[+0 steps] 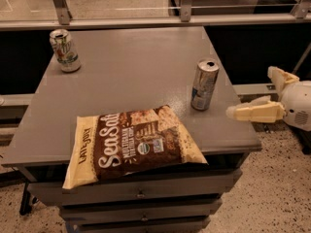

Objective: Move redbull can near brown chip bag

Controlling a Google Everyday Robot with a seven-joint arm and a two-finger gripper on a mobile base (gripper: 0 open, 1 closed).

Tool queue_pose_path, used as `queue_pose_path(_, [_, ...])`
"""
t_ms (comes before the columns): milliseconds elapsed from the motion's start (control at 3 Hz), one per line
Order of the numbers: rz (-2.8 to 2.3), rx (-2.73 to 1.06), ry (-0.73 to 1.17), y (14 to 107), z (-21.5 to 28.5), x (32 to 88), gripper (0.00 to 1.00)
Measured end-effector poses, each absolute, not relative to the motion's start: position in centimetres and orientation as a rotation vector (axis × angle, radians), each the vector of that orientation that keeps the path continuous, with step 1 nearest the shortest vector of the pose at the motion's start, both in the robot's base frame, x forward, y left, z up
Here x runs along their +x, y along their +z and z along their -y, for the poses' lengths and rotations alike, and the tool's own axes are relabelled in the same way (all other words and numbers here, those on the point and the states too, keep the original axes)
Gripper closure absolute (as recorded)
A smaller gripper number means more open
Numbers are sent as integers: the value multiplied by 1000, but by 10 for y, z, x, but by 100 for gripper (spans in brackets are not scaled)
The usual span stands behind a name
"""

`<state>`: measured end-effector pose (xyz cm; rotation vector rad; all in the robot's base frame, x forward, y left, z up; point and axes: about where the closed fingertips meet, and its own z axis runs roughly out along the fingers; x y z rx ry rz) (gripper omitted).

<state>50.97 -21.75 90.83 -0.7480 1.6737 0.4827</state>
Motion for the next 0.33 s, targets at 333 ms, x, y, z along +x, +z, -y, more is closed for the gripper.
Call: queue_pose_path(333, [-1674, -748, 483, 908, 217, 510, 0])
